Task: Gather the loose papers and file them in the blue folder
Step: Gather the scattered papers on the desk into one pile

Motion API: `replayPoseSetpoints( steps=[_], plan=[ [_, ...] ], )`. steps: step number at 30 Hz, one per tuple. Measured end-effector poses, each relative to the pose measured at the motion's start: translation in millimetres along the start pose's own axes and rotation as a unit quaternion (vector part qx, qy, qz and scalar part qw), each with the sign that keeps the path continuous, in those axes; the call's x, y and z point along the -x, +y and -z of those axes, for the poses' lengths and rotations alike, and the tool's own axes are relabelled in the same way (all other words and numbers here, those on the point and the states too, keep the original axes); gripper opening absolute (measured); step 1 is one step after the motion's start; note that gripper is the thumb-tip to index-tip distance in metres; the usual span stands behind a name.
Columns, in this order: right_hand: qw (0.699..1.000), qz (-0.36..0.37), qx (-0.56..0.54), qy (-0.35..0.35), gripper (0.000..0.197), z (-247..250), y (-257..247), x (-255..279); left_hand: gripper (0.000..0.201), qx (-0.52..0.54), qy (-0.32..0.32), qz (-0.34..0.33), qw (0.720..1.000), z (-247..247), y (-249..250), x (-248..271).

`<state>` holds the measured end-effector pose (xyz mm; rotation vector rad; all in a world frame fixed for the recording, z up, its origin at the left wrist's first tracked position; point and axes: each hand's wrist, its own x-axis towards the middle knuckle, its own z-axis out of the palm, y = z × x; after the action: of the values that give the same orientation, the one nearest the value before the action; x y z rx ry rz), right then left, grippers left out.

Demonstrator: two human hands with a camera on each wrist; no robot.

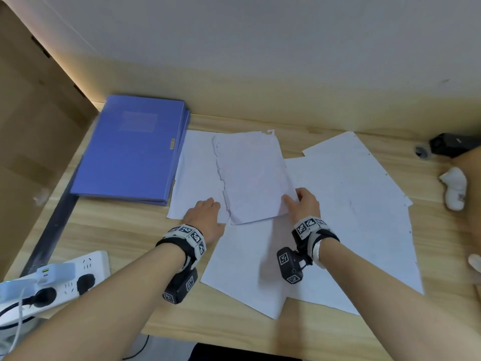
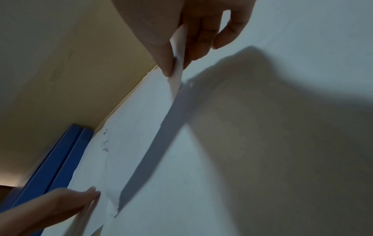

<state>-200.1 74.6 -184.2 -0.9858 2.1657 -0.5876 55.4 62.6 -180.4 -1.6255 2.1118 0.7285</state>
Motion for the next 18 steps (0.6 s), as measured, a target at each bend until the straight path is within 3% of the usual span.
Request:
replayPoseSetpoints(
  steps=[5, 12, 18],
  plan=[
    [0.999, -0.037, -0.001, -0.004, 0.016, 15.7, 32.5, 42.9, 0.077, -0.030, -0.053, 0.005, 0.998, -8.9, -0.7, 10.8],
    [0.994, -0.104, 0.022, -0.023, 0.020, 13.8, 82.4, 74.4, 0.075, -0.031, -0.048, -0.009, 0.998, -10.8, -6.0, 10.3],
    [0.986, -0.162, 0.011, 0.035, 0.066, 0.6, 90.1, 87.3, 0.072, -0.111, 0.009, -0.058, 0.992, -35.8, -16.4, 33.7]
  ],
)
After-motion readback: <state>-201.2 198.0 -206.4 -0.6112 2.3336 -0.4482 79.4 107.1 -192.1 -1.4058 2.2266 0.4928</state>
